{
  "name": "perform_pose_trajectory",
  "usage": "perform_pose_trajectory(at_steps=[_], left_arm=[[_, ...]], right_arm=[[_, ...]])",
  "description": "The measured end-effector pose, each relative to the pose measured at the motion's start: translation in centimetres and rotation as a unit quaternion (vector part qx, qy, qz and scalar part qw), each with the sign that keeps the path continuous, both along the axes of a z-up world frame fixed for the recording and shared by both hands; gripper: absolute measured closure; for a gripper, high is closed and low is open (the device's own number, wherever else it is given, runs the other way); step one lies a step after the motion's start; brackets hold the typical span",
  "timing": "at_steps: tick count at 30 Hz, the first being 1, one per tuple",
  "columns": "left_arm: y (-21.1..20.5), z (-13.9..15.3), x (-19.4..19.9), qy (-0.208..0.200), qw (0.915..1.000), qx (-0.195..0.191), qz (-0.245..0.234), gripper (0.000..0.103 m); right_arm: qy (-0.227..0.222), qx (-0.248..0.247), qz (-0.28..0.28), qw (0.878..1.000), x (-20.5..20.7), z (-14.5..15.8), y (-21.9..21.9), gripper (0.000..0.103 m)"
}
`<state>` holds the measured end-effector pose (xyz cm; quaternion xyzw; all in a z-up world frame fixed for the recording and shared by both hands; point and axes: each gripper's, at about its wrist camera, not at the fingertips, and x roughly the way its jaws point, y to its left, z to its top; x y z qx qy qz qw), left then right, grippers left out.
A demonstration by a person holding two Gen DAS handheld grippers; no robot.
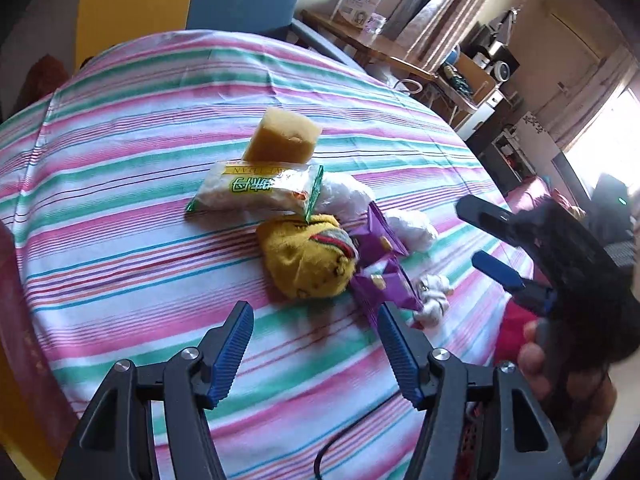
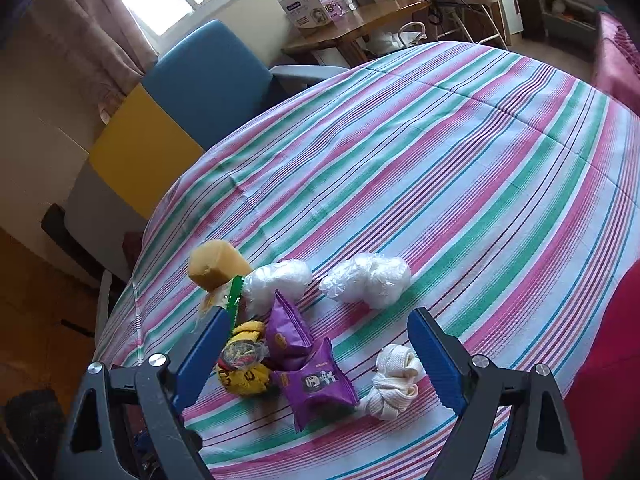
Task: Organize objects
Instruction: 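Move both tools back toward the remaining items on the table, then grasp the yellow sock with the left gripper and lift it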
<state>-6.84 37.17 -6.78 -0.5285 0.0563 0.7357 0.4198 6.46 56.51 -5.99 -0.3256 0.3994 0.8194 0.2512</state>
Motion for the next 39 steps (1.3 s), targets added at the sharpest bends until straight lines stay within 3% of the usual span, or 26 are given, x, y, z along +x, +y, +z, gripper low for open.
perform_pose_trajectory(at_steps=[6, 14, 19, 27, 36, 39], left_arm=[[2.8, -1.8, -1.6, -0.008, 0.9998, -0.011, 0.01, 0.032], [4.5, -4.4, -3.3, -0.016, 0.9996, -0.019, 0.012, 0.034], [2.7, -4.1, -2.8, -0.015, 0.9999, 0.003, 0.005, 0.051], [-1.3, -3.1, -0.5, 0.012, 0.9999, -0.005, -0.003, 0.056], [-6.0, -1.5, 2.0, 0.003, 0.9999, 0.009, -0.007, 0.056], [-7.0, -0.8, 2.7, 0.006, 0.9998, 0.015, -0.006, 0.056]], right_arm=[[0.004, -0.01, 0.005, 1.0, -0.1, -0.2, 0.0, 0.012], [0.0, -0.012, 0.013, 1.0, -0.5, -0.5, 0.0, 0.012], [-0.009, -0.012, 0.018, 1.0, -0.9, -0.8, 0.1, 0.012], [-0.038, -0.011, 0.071, 0.997, -2.8, -1.8, -1.4, 0.012], [-0.107, -0.008, 0.124, 0.987, -5.2, -4.1, -2.8, 0.012], [-0.078, -0.041, 0.151, 0.985, -5.3, -4.2, -3.0, 0.012]])
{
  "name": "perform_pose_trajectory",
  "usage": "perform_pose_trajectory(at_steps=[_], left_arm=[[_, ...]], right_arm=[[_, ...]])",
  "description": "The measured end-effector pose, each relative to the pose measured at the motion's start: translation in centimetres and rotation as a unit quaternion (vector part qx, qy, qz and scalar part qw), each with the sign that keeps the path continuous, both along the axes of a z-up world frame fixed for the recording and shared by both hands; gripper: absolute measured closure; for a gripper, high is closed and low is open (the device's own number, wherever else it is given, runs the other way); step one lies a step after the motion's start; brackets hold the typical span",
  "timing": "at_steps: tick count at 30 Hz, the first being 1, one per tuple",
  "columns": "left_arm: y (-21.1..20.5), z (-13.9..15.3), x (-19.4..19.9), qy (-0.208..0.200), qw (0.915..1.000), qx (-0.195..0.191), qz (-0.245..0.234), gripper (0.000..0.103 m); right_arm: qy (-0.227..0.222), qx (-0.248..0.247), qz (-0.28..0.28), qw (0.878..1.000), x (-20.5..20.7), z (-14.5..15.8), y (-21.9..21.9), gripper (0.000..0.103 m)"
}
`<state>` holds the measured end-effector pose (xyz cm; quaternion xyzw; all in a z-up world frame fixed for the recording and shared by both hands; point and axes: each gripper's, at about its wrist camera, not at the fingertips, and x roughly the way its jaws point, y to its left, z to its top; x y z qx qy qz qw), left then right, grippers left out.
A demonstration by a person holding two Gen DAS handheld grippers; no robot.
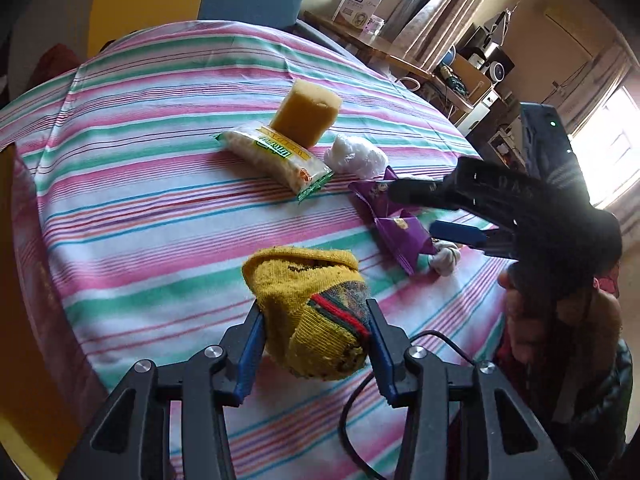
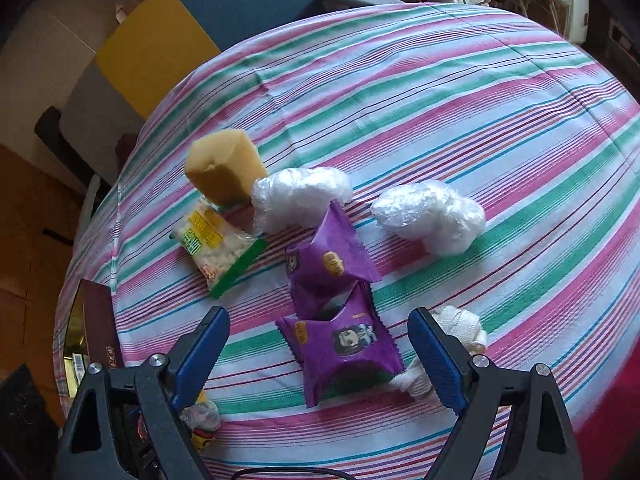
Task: Organize objects
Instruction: 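Grasp the yellow sock with the left gripper and lift it, then grasp a purple snack packet with the right gripper while the left holds the sock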
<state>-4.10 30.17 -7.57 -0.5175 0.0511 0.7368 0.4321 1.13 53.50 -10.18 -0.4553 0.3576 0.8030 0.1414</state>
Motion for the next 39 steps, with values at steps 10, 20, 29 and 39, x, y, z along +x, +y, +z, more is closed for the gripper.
perform_pose_trajectory(at_steps=[10, 20, 29, 39], left_arm=[[-4.0, 3.0, 1.6, 0.01, 0.9996, 0.027, 0.007, 0.056], [-7.5, 4.3, 2.6, 0.02, 0.9989, 0.039, 0.016, 0.056], [-9.7, 4.4, 3.0, 0.003, 0.9982, 0.056, 0.021, 0.056], [-11.5, 4.6, 2.4, -0.002, 0.9963, 0.073, 0.045, 0.056]], right_arm=[[0.052, -0.106, 0.071, 0.99, -0.4, -0.5, -1.4, 0.016], [-0.01, 0.117, 0.073, 0.99, -1.2, 1.5, -2.9, 0.034], [-0.053, 0.161, 0.149, 0.974, -3.8, 0.0, -4.3, 0.034], [-0.082, 0.153, 0.176, 0.969, -3.7, -1.3, -5.2, 0.049]])
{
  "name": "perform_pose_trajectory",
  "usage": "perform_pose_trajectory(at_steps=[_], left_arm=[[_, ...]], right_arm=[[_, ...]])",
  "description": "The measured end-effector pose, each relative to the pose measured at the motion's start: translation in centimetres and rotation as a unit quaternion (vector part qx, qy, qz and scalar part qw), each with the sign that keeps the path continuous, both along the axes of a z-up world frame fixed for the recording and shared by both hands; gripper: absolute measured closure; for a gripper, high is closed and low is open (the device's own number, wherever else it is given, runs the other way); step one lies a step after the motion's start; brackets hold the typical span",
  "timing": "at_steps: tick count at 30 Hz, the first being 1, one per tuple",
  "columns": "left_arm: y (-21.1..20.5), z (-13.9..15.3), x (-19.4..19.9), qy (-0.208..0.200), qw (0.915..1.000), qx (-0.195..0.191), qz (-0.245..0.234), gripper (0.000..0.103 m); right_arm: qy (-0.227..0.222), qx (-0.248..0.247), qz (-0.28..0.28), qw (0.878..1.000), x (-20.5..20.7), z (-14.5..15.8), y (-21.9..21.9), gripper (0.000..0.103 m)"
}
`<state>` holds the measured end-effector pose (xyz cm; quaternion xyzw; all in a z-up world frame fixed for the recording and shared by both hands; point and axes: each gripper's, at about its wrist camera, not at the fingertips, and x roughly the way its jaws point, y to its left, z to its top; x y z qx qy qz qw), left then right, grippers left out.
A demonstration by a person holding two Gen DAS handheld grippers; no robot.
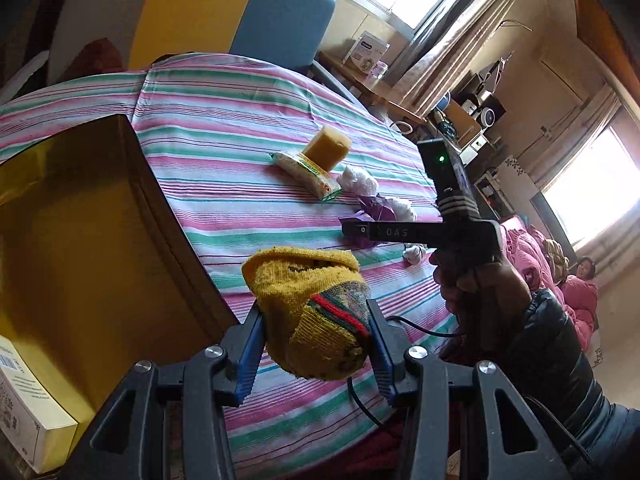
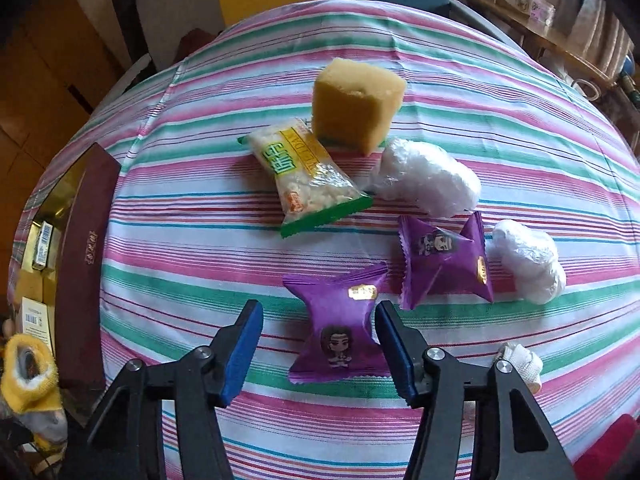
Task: Organize objects
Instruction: 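Grasp a purple snack packet with the right gripper while the left holds the sock, then carry the yellow sock over the gold tray and open the left gripper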
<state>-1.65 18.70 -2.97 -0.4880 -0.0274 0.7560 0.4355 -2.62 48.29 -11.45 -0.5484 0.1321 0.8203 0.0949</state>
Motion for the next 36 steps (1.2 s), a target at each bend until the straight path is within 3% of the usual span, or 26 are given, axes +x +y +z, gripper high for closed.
perform_pose_trajectory(at_steps=[5, 13, 22, 26, 32, 36], left_arm=[[0.1, 0.3, -0.1, 0.005, 1.0, 0.005, -0.005, 0.056], [-0.7, 0.0, -0.4, 0.007, 1.0, -0.003, 0.001, 0.056], [-5.2, 1.0, -2.8, 0.015, 0.9976, -0.008, 0.067, 0.056], [-8.8, 1.7, -4.7, 0.033, 0.9925, -0.026, 0.115, 0.056], [-15.6, 1.3, -9.5, 0.039, 0.9762, -0.071, 0.201, 0.056], [-17.6, -0.1, -12.8, 0.02, 0.9696, -0.081, 0.23, 0.056]], right_arm=[[-0.026, 0.027, -0.009, 0.999, -0.2, -0.8, 0.3, 0.071], [-0.03, 0.032, -0.01, 0.999, 0.0, -0.7, 0.6, 0.073], [-0.034, 0.059, 0.003, 0.998, -0.1, -0.5, 0.2, 0.073], [-0.034, 0.067, 0.008, 0.997, -0.2, -0.5, 0.1, 0.074], [-0.034, 0.072, 0.01, 0.997, 0.0, -0.5, -0.6, 0.074], [-0.035, 0.075, 0.012, 0.996, -0.2, -0.8, -0.9, 0.074]])
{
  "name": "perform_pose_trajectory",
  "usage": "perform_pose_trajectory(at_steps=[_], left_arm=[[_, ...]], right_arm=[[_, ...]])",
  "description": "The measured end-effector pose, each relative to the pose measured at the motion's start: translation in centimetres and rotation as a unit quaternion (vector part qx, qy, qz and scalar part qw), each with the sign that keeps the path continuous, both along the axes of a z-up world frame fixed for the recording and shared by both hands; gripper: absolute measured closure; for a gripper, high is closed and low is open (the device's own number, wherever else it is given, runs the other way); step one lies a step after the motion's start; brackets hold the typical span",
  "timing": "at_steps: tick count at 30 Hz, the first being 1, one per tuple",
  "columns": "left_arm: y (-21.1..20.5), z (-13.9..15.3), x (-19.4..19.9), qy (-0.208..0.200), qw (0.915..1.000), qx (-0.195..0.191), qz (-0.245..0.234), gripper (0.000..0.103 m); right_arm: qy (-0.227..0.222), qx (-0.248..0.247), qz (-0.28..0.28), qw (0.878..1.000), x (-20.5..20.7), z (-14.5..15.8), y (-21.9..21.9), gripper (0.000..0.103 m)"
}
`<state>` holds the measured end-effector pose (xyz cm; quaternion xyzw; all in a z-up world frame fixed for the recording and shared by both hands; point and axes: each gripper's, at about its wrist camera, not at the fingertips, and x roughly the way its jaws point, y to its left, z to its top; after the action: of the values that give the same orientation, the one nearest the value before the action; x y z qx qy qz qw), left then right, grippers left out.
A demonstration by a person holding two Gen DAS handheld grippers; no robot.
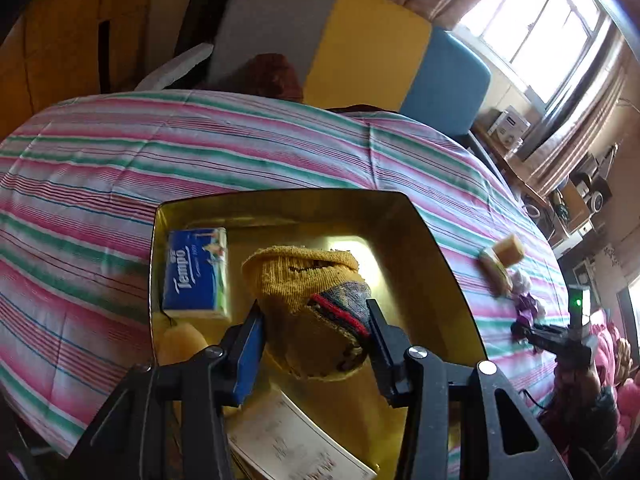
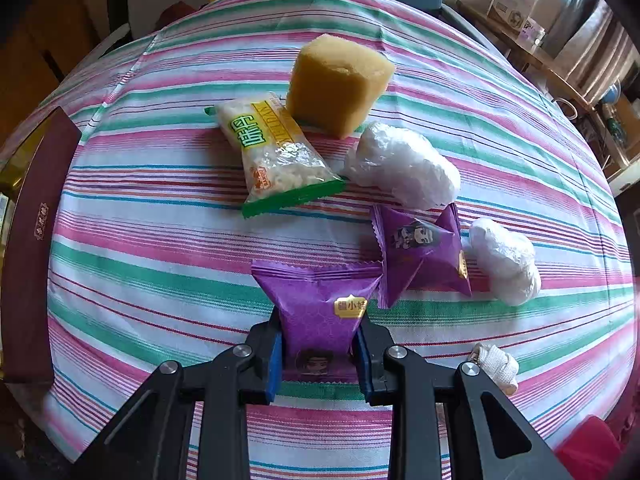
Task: Organize objects
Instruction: 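Carry the yellow sock over the gold tray and open the left gripper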
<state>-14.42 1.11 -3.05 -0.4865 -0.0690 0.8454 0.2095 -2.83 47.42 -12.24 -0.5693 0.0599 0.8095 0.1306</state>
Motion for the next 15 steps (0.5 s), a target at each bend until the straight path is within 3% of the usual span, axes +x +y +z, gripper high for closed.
perform_pose_trajectory(at_steps=[6, 15], left_arm=[[0.5, -2.6, -4.3, -0.02, 0.9994, -0.012, 0.024, 0.056], [2.9, -6.0, -8.7, -0.033, 0.9955, -0.083, 0.032, 0.052]], right_arm=[[0.0, 0.001, 0.001, 1.0, -0.2, -0.1, 0.0, 0.074], [0.0, 0.001, 0.001, 1.0, -0.2, -0.1, 0.1, 0.074]])
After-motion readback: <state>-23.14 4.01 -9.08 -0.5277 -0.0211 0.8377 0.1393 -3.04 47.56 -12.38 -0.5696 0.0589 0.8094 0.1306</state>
